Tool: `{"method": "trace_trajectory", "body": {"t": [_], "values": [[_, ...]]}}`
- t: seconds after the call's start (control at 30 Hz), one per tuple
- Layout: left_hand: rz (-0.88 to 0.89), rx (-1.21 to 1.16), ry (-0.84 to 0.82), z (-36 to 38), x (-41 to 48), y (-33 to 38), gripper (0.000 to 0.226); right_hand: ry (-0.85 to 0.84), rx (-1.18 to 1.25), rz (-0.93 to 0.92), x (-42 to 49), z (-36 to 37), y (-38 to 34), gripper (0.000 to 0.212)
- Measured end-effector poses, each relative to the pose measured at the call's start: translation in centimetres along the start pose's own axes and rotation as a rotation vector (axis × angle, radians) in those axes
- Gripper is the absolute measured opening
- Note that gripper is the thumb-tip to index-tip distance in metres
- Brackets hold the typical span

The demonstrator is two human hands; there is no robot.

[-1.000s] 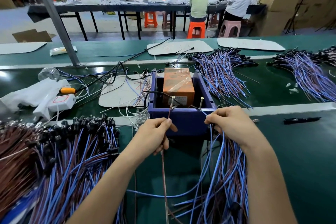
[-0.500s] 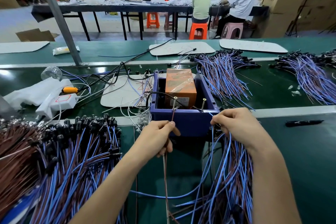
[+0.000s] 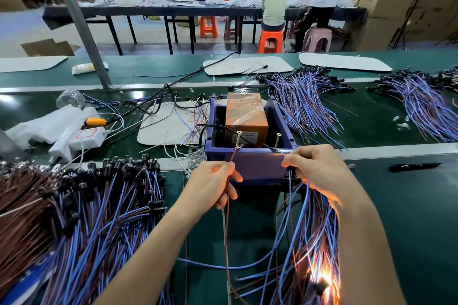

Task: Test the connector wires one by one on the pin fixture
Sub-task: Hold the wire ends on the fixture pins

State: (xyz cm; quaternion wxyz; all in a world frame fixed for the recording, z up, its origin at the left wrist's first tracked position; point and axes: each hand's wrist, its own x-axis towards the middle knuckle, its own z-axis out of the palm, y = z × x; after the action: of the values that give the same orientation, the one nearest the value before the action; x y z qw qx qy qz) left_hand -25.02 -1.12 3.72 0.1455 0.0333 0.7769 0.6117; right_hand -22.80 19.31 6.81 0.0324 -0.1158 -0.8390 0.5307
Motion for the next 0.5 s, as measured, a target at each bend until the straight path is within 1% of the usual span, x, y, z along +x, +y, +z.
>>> {"method": "trace_trajectory", "body": {"t": [0.2,0.27,0.33,0.43,0.5], "values": [[0.009,0.007,0.002,0.0,-0.1,0.1,0.037,0.01,-0.016,-0.022,0.0,-0.3,0.2,0.019],[0.02,0.007,-0.021,0.0,-0.3,0.3,0.038,0.001,0.008,-0.021,-0.1,-0.4,0.0,0.019],[0.041,-0.013,-0.106,0.0,-0.6,0.9,0.038,-0.042,0.077,-0.031,-0.5,-0.6,-0.4,0.02],[0.084,-0.042,-0.332,0.3,-1.8,1.9,0.03,-0.174,0.194,-0.084,-1.7,-0.5,-1.9,0.018],[0.101,-0.061,-0.476,0.8,-2.8,2.5,0.023,-0.291,0.242,-0.12,-2.5,0.1,-2.9,0.014]]}}
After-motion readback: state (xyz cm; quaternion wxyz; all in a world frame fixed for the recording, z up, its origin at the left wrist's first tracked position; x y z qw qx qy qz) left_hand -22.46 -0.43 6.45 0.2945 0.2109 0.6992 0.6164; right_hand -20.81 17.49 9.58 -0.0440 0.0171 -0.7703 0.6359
